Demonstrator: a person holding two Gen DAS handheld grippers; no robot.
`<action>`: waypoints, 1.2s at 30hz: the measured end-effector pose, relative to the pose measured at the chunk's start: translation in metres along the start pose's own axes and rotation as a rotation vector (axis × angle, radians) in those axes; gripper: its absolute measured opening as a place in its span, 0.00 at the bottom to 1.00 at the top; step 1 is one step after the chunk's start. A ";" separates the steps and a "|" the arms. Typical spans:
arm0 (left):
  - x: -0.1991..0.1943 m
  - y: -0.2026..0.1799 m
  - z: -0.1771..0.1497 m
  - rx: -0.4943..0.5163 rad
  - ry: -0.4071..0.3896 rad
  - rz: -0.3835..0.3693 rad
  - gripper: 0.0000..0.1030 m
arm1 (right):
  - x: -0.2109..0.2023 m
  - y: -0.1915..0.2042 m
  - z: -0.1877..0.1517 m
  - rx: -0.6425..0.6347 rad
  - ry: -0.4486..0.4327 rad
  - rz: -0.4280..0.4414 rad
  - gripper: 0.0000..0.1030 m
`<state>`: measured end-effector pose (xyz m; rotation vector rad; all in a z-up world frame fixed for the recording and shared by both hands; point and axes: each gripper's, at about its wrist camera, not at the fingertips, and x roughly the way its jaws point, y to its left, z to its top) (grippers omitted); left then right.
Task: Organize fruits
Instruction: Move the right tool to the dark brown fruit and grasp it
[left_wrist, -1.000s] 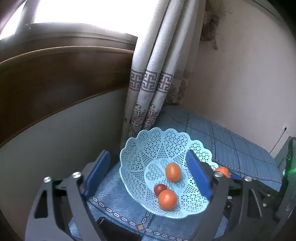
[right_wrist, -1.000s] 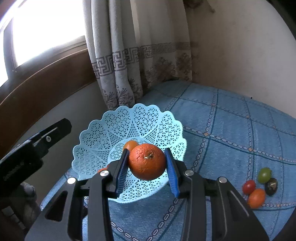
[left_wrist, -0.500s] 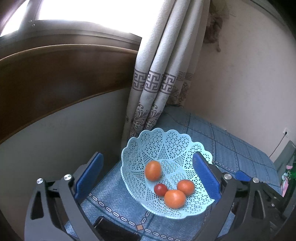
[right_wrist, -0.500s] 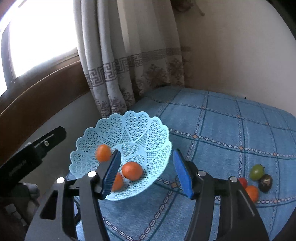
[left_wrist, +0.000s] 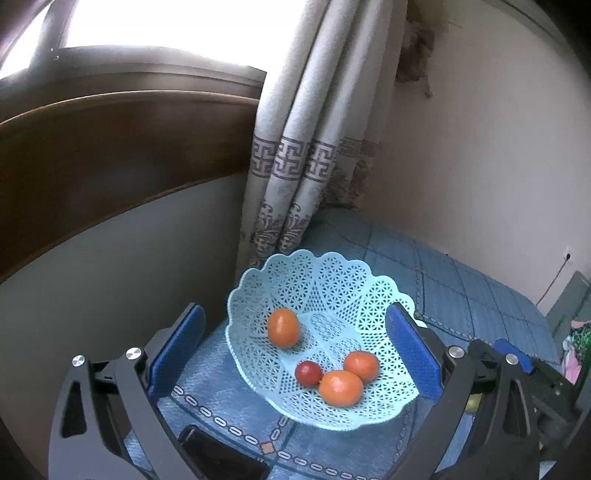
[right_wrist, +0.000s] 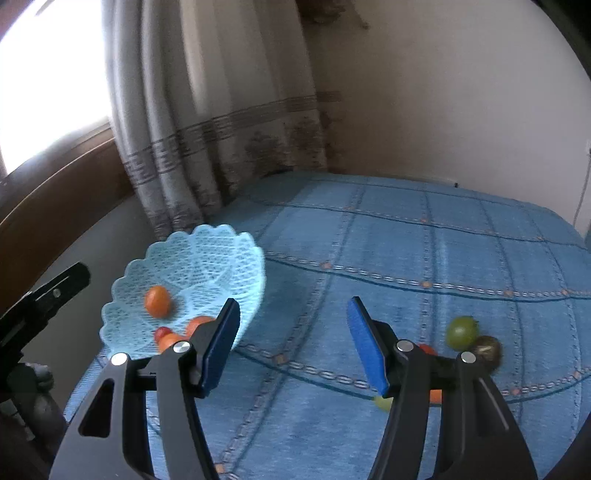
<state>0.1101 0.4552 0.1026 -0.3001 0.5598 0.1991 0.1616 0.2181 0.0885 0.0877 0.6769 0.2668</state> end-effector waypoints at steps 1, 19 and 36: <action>0.000 -0.002 -0.001 0.006 0.001 -0.002 0.97 | -0.001 -0.005 0.000 0.006 -0.001 -0.007 0.59; -0.005 -0.033 -0.013 0.084 0.015 -0.030 0.97 | -0.015 -0.107 -0.009 0.150 0.028 -0.133 0.59; 0.001 -0.059 -0.030 0.162 0.048 -0.047 0.97 | 0.010 -0.176 -0.038 0.268 0.151 -0.185 0.57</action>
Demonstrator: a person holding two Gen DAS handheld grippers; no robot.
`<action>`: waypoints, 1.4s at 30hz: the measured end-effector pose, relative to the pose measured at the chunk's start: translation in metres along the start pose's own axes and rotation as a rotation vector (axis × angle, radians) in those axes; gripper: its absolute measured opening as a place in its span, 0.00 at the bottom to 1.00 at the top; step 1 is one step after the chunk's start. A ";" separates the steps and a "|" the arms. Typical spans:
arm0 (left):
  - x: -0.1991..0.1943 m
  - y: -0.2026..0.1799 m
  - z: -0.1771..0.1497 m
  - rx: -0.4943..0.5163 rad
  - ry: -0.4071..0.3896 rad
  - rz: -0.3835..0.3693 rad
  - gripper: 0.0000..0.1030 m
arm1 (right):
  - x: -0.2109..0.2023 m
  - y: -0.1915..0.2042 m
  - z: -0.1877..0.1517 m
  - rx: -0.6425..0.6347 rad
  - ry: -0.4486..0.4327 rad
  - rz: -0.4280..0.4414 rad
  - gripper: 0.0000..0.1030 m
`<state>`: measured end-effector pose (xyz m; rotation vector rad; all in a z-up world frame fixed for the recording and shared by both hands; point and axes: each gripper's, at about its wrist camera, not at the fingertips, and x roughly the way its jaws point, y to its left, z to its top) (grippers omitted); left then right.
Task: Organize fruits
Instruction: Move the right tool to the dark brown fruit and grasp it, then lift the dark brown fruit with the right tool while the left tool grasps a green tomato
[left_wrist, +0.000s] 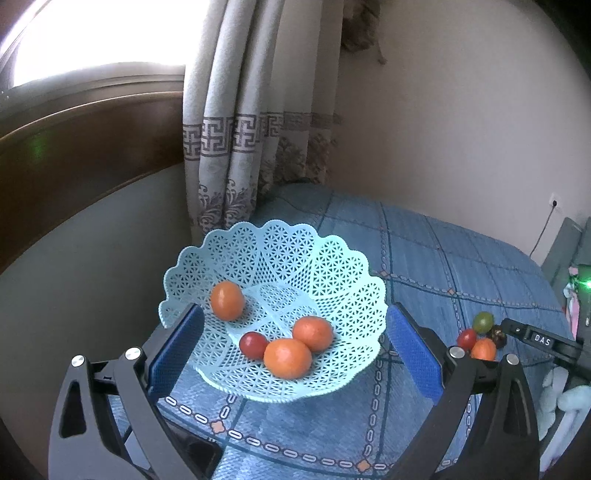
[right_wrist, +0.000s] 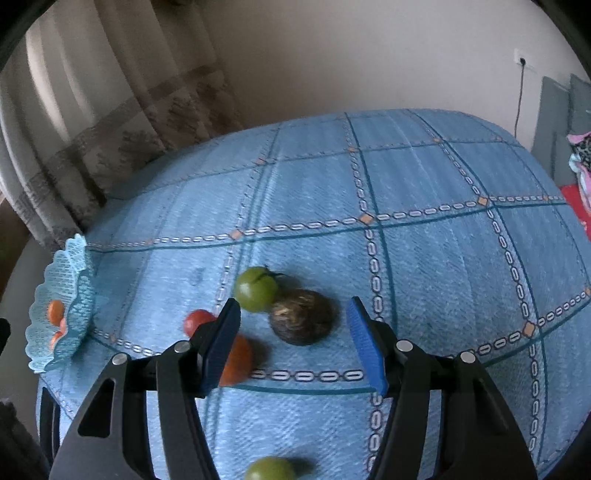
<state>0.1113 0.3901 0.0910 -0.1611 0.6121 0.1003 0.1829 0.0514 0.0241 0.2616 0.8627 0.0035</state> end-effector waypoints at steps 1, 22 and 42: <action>0.001 -0.001 -0.001 0.003 0.002 -0.001 0.97 | 0.002 -0.002 0.000 0.001 0.005 -0.003 0.54; 0.007 -0.024 -0.011 0.087 0.031 -0.018 0.97 | 0.033 0.005 -0.006 -0.048 0.055 -0.005 0.45; 0.016 -0.080 -0.026 0.212 0.054 -0.035 0.97 | -0.011 -0.032 -0.015 0.003 -0.024 0.058 0.41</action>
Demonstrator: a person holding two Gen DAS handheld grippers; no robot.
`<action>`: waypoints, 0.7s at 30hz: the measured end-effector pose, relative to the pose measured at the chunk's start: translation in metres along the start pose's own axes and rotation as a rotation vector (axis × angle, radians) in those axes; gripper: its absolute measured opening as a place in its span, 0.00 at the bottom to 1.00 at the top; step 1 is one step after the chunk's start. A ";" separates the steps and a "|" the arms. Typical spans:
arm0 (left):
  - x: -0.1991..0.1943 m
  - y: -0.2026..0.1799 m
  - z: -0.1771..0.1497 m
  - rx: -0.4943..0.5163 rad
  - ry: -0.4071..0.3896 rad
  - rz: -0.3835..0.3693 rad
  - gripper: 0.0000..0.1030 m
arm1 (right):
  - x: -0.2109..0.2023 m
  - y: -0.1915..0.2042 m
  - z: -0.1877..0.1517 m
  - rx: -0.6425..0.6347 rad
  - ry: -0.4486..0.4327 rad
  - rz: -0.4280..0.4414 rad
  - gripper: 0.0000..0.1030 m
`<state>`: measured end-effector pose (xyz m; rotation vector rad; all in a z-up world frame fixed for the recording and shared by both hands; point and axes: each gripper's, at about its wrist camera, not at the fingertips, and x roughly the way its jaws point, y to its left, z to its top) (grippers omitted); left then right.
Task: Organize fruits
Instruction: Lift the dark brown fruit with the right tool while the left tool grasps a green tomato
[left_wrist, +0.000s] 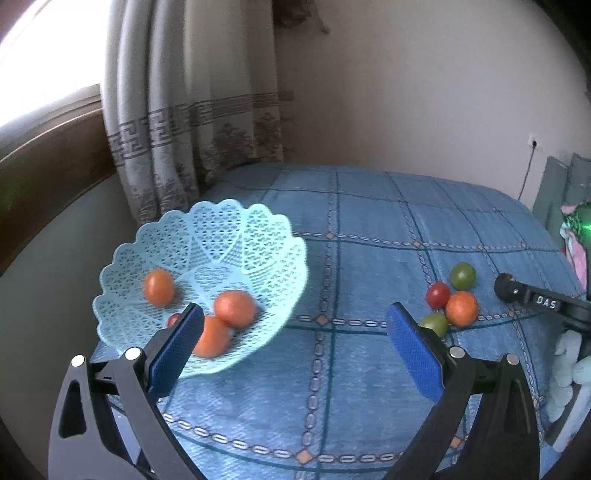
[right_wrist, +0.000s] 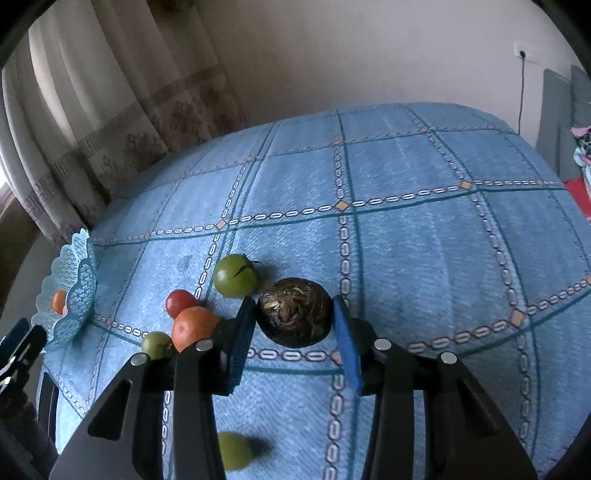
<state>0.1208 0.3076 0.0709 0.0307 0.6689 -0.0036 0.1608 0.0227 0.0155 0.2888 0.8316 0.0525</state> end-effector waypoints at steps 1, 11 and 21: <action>0.002 -0.007 -0.001 0.019 -0.002 -0.002 0.97 | -0.002 -0.002 0.000 -0.001 -0.006 -0.001 0.41; 0.031 -0.058 -0.015 0.121 0.057 -0.107 0.94 | -0.015 -0.023 -0.008 0.041 -0.036 0.021 0.41; 0.061 -0.087 -0.021 0.146 0.153 -0.214 0.71 | -0.022 -0.030 -0.009 0.067 -0.050 0.043 0.41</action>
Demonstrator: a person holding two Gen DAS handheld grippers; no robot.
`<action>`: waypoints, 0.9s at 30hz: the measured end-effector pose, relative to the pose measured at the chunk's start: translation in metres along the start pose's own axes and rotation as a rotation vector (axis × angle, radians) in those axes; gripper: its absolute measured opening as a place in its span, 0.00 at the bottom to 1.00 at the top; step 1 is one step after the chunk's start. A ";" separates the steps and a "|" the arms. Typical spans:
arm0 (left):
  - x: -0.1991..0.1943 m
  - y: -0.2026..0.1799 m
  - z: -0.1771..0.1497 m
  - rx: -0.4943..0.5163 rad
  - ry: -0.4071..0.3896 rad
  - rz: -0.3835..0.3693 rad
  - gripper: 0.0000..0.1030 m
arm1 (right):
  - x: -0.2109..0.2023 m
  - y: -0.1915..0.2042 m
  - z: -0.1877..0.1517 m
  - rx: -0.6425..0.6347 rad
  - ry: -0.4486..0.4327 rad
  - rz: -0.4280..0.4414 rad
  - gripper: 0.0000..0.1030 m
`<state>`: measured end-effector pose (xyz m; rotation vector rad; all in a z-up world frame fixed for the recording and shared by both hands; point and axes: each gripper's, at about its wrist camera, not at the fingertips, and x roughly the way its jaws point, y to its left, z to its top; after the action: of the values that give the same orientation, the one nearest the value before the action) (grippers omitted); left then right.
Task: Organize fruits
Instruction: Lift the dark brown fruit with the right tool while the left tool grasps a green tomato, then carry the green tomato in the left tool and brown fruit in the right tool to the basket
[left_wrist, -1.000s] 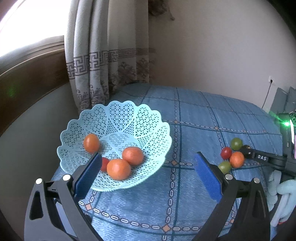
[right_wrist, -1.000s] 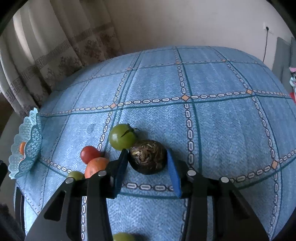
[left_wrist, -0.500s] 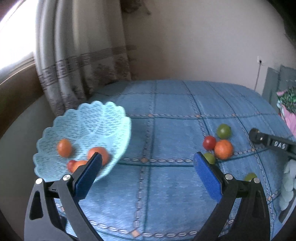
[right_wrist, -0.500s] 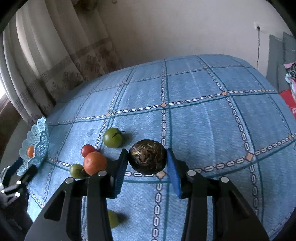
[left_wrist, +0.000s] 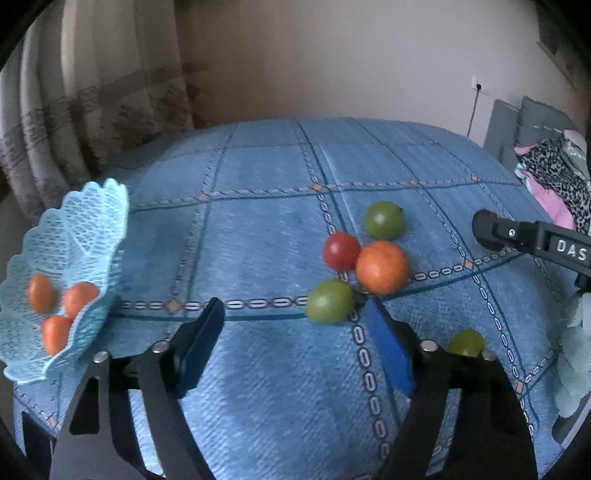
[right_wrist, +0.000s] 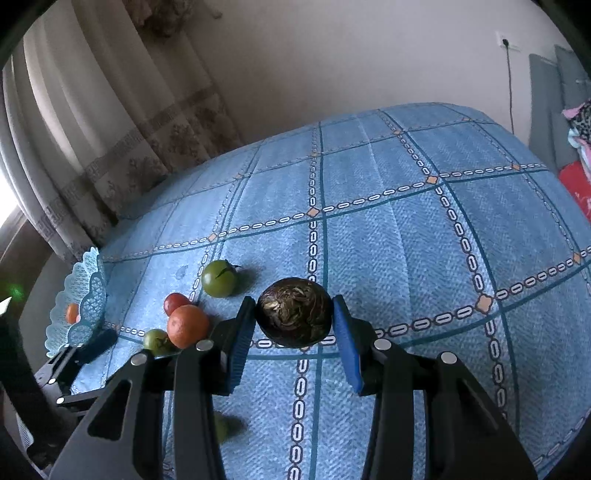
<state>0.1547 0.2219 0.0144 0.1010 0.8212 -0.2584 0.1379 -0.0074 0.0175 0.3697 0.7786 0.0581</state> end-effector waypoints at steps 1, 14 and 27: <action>0.005 -0.001 0.001 -0.001 0.012 -0.008 0.67 | -0.001 0.000 -0.001 -0.001 0.000 0.001 0.41; 0.025 -0.014 0.005 0.013 0.051 -0.088 0.34 | 0.002 0.002 -0.003 -0.006 0.005 -0.001 0.41; 0.009 -0.008 -0.004 -0.009 0.022 -0.074 0.30 | -0.001 0.002 -0.004 -0.012 -0.014 -0.004 0.41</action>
<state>0.1554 0.2135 0.0051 0.0657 0.8485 -0.3235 0.1350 -0.0040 0.0162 0.3567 0.7648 0.0567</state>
